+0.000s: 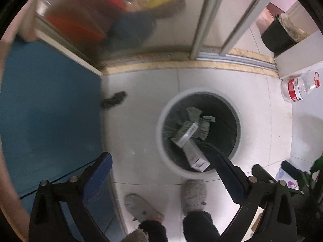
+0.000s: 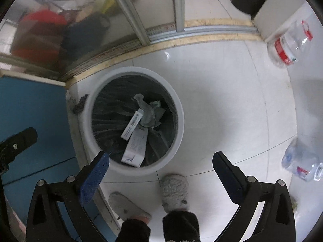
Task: Collect trash
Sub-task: 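Swing both tools back toward the checkered table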
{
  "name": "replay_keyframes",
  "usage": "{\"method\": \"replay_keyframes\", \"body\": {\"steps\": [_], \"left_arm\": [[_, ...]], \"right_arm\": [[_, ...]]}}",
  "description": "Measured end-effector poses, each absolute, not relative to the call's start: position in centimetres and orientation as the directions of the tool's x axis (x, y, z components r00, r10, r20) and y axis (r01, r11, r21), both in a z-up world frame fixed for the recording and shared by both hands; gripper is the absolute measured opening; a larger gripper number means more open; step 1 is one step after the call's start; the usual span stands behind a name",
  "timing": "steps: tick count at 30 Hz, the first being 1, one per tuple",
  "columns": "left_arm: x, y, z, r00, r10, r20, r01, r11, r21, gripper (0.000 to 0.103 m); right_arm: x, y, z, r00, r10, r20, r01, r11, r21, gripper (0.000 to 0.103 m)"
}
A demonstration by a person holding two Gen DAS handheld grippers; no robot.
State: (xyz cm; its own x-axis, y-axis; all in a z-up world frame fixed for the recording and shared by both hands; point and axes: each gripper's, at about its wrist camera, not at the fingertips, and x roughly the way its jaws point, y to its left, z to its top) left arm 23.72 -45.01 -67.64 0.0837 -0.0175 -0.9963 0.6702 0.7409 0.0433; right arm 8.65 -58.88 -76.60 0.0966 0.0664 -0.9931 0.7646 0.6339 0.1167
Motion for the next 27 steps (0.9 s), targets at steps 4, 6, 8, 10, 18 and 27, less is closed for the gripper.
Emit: {"method": "replay_keyframes", "body": {"steps": [4,6,8,10,18,27], "left_arm": [[22.6,-42.1,-62.2,0.118,-0.019,-0.993,0.646,0.761,0.062,0.103],[21.7,-40.9,-59.8,0.125,-0.023,-0.992,0.64,0.766,0.063,0.103],[20.6,-39.5,-56.8,0.141,-0.022,-0.99,0.637,0.767,0.073,0.103],[19.4,-37.8,-53.2,0.158,-0.03,-0.987,0.633,0.77,0.078,0.103],[15.3,-33.3,-41.1,0.18,-0.112,-0.977,0.609,0.793,0.022,0.103],[14.0,-28.7,-31.4,0.228,-0.211,-0.951,0.592,0.805,-0.037,0.103]], "right_arm": [[8.0,-56.9,-70.0,0.114,0.04,-0.993,0.743,0.66,0.112,0.103],[7.4,-55.9,-66.7,0.121,0.024,-0.992,0.733,0.672,0.106,0.103],[6.7,-55.0,-63.1,0.131,0.012,-0.991,0.728,0.678,0.104,0.103],[5.7,-54.1,-59.1,0.144,-0.005,-0.99,0.722,0.684,0.102,0.103],[1.7,-50.6,-45.2,0.186,-0.058,-0.981,0.702,0.706,0.092,0.103],[-0.8,-46.9,-32.7,0.257,-0.109,-0.96,0.696,0.71,0.106,0.103]]}}
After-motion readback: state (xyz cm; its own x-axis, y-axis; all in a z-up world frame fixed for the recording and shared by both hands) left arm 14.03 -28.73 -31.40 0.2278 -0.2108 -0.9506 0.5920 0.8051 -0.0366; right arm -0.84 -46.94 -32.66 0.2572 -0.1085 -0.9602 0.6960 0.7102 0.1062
